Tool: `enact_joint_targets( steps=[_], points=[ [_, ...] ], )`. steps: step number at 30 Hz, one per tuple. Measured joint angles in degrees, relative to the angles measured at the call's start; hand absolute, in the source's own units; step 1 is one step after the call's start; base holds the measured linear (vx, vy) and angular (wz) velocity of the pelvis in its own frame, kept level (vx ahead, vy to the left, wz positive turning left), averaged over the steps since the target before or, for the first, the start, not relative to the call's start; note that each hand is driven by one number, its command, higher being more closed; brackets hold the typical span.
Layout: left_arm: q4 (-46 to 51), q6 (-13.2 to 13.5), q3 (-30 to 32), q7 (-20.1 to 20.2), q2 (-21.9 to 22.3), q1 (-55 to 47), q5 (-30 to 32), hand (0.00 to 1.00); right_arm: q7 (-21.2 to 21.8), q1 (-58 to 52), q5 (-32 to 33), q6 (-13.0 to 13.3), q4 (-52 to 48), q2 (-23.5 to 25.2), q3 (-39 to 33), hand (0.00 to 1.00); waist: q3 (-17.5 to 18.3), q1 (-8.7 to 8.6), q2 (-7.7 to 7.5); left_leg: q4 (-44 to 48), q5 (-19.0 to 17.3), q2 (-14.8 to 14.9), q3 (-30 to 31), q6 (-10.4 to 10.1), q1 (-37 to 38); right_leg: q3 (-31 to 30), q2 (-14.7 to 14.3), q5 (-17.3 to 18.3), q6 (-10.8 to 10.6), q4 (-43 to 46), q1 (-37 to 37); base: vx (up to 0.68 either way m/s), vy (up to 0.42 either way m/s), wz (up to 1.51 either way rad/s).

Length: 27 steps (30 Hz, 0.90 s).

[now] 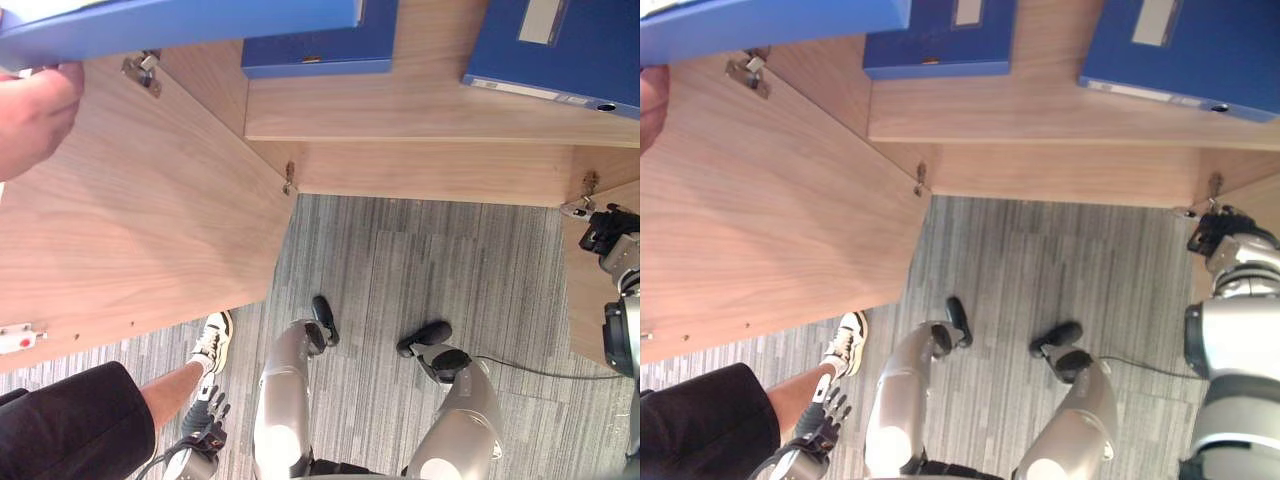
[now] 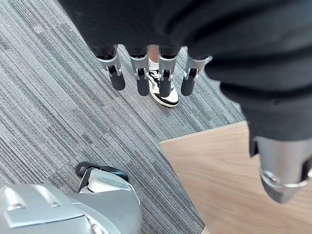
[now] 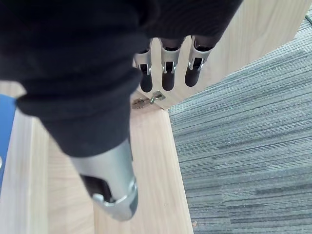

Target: Walk over to the cabinet, pick up the folder, carry it to the office cabinet, place the folder inside the office cabinet, then close the office cabinet door

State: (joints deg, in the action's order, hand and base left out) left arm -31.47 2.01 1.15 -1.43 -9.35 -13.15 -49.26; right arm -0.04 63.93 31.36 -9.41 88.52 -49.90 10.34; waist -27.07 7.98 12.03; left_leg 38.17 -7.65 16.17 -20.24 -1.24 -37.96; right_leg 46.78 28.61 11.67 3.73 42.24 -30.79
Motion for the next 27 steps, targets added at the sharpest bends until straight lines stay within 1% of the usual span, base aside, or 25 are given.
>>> enact_joint_targets(
  steps=[4, 6, 7, 8, 9, 10, 11, 13, 14, 15, 16, 17, 18, 19, 20, 22, 23, 24, 25, 26, 27],
  points=[
    [0.03, 0.00, -1.08, 0.28, 0.18, 0.01, 0.01, 0.00, 0.16, -0.76, -3.36, 0.54, -0.73, 0.12, -0.25, 0.00, 0.00, 0.08, 0.00, -1.25, 0.40, 0.52, -0.69, -0.16, 0.82, -0.03, -1.49, -1.08, 0.10, -2.19, 0.36, 0.04, -0.033, -0.12],
    [-0.14, 0.00, -1.07, 0.37, 0.27, 0.03, 0.00, 0.00, 0.34, -3.14, -3.55, 0.93, -2.57, 1.97, -2.72, 0.00, -0.02, -0.07, -0.03, -3.13, 0.94, 0.97, -1.35, -0.46, 3.03, -0.05, -3.41, -2.49, -0.02, -5.38, 2.18, 0.05, -0.031, -0.23],
    [-0.08, 0.10, -1.07, 0.36, 0.27, 0.16, 0.00, 0.00, 0.04, -6.04, -3.60, 1.83, -4.79, 4.85, -6.10, 0.00, -0.08, -0.50, -0.25, -5.25, 1.52, 1.06, -1.98, -0.75, 5.56, -0.05, -4.96, -3.64, -0.23, -8.19, 4.21, 0.04, -0.030, -0.22],
    [-0.06, 0.18, -1.05, 0.37, 0.26, 0.19, 0.01, 0.00, -0.21, -7.52, -3.60, 2.19, -6.01, 6.37, -7.40, 0.00, 0.07, -0.74, -0.57, -6.24, 1.82, 1.03, -2.39, -0.84, 6.60, -0.08, -5.51, -4.06, -0.37, -9.33, 4.96, 0.05, -0.036, -0.24],
    [-0.07, 0.30, -0.89, 0.37, 0.23, 0.50, 0.02, 0.00, -0.38, -10.78, -3.68, 2.78, -8.90, 9.95, -10.00, 0.00, 0.05, -1.24, -1.18, -8.33, 2.56, 0.98, -2.99, -1.25, 8.76, -0.15, -6.84, -5.05, -0.52, -11.78, 6.63, 0.04, -0.024, -0.17],
    [-0.04, 0.31, -0.82, 0.39, 0.20, 0.76, 0.02, 0.00, -0.47, -12.49, -3.92, 2.94, -10.36, 11.88, -11.42, 0.00, -0.01, -1.50, -1.58, -9.40, 2.93, 0.95, -3.35, -1.36, 9.88, -0.15, -7.45, -5.43, -0.67, -12.94, 7.48, 0.05, -0.035, -0.17],
    [-0.02, 0.35, -0.72, 0.43, 0.19, 1.15, 0.03, 0.00, -0.59, -15.30, -4.64, 3.30, -12.54, 14.94, -12.82, 0.00, -0.05, -1.95, -2.25, -11.01, 3.56, 0.96, -3.80, -1.70, 11.54, -0.13, -8.41, -6.03, -0.82, -14.69, 8.82, 0.06, -0.039, -0.17],
    [0.03, 0.35, 0.25, 0.70, 0.34, 2.04, 0.99, 0.00, -0.65, -24.21, -5.52, 4.70, -16.91, 24.71, -16.05, 0.00, 0.13, -2.81, -4.08, -15.07, 4.96, 1.36, -4.76, -2.78, 17.13, -0.08, -11.92, -7.87, -1.12, -20.42, 13.79, 0.07, -0.043, -0.20],
    [-0.03, 0.36, 0.81, 0.73, 0.47, 2.20, 1.59, 0.00, -0.65, -26.32, -5.52, 4.89, -16.93, 27.12, -16.65, 0.00, 0.30, -3.12, -4.52, -15.89, 5.12, 1.60, -4.92, -3.01, 18.58, -0.07, -12.93, -8.30, -1.26, -21.98, 15.28, 0.09, -0.061, -0.22],
    [-0.24, 0.51, 2.48, 0.90, 0.93, 2.35, 2.46, 0.00, -0.67, -30.76, -5.41, 5.05, -16.69, 32.17, -18.92, 0.00, 1.03, -3.52, -5.61, -17.28, 5.35, 2.20, -5.71, -3.45, 21.33, -0.21, -15.03, -9.20, -1.56, -25.20, 18.01, 0.07, -0.050, -0.27],
    [-0.95, 0.88, 4.06, 0.96, 1.48, 2.61, 2.78, 0.00, -0.78, -33.93, -4.99, 5.41, -16.28, 35.74, -20.90, 0.00, 2.02, -3.70, -6.68, -18.78, 5.68, 2.39, -6.58, -3.98, 23.20, -0.87, -16.40, -9.91, -1.77, -27.40, 19.21, 0.11, -0.065, -0.46],
    [-2.50, 1.32, 6.65, 0.91, 2.50, 3.25, 3.83, 0.00, -1.12, -37.79, -3.71, 6.22, -15.02, 40.27, -23.86, 0.00, 3.39, -3.87, -8.11, -20.56, 5.98, 2.67, -8.20, -4.46, 25.74, -1.87, -18.07, -10.77, -1.93, -30.15, 20.81, 0.09, -0.045, -0.56],
    [-4.27, 1.70, 9.20, 0.79, 3.60, 3.74, 4.49, 0.00, -1.39, -41.68, -2.53, 6.67, -13.58, 43.82, -26.54, 0.00, 5.02, -4.36, -9.27, -21.71, 6.15, 3.03, -9.52, -4.75, 27.55, -2.70, -19.60, -11.60, -2.15, -32.63, 22.13, 0.11, -0.050, -0.52],
    [-5.20, 1.94, 10.36, 0.75, 4.15, 3.92, 4.56, 0.00, -1.42, -44.05, -1.87, 6.78, -13.12, 45.27, -27.60, 0.00, 5.85, -4.59, -9.73, -22.00, 6.14, 3.13, -10.26, -4.77, 28.43, -3.16, -20.33, -11.75, -2.32, -33.74, 22.84, 0.12, -0.068, -0.48],
    [-6.96, 2.38, 12.51, 0.58, 5.36, 4.21, 4.73, 0.00, -1.33, -47.83, -0.85, 9.09, -14.19, 47.21, -30.12, 0.00, 6.80, -5.08, -10.58, -21.79, 6.08, 3.57, -11.21, -4.71, 30.30, -3.79, -21.39, -12.08, -2.59, -35.68, 24.73, 0.12, -0.071, -0.36],
    [-9.84, 2.62, 13.55, -0.09, 7.04, 4.40, 5.07, 0.00, -2.66, -51.16, -0.98, 9.69, -14.09, 47.64, -34.21, 0.00, 8.36, -6.14, -11.23, -18.42, 5.46, 4.75, -11.60, -3.72, 32.32, -4.84, -22.28, -11.94, -2.77, -36.98, 27.99, 0.09, -0.075, -0.25],
    [-10.38, 2.63, 13.49, -0.28, 7.61, 4.39, 5.28, 0.00, -3.03, -52.24, -0.99, 9.85, -14.11, 47.49, -34.85, 0.00, 9.05, -6.35, -11.34, -16.84, 5.46, 5.05, -11.24, -3.68, 32.29, -5.05, -22.30, -11.86, -2.80, -37.10, 28.71, 0.07, -0.069, -0.10],
    [-11.25, 3.39, 13.36, -0.63, 9.00, 4.37, 6.42, 0.00, -3.65, -54.15, -1.00, 10.16, -14.38, 47.25, -36.43, 0.00, 9.95, -6.51, -11.37, -13.91, 4.96, 5.23, -9.37, -4.02, 31.79, -5.24, -22.05, -11.82, -2.51, -37.33, 30.39, 0.06, -0.067, -0.04],
    [-11.47, 3.87, 13.06, -0.78, 9.82, 4.33, 6.88, 0.00, -4.02, -55.98, -0.98, 10.24, -14.47, 46.80, -38.44, 0.00, 10.53, -6.69, -11.08, -13.38, 3.39, 3.35, -5.59, -4.57, 32.14, -5.16, -21.47, -11.77, -2.49, -37.46, 31.95, 0.05, -0.041, -0.05],
    [-11.96, 3.87, 12.63, -0.75, 9.91, 4.26, 6.91, 0.00, -4.13, -57.00, -0.97, 10.25, -14.46, 46.60, -39.43, 0.00, 11.21, -6.75, -10.93, -13.92, 3.14, 1.98, -4.13, -4.83, 32.06, -5.17, -21.18, -11.76, -2.51, -37.46, 32.19, 0.03, 0.039, -0.07],
    [-13.53, 3.79, 11.92, -0.63, 9.96, 4.24, 7.06, 0.00, -4.25, -58.87, -0.91, 10.27, -14.53, 46.40, -40.64, 0.00, 12.13, -7.14, -10.34, -15.87, 1.54, -0.64, -2.72, -4.73, 32.10, -5.48, -20.57, -11.59, -2.78, -37.46, 32.71, 0.03, 0.096, -0.05]
  ],
)
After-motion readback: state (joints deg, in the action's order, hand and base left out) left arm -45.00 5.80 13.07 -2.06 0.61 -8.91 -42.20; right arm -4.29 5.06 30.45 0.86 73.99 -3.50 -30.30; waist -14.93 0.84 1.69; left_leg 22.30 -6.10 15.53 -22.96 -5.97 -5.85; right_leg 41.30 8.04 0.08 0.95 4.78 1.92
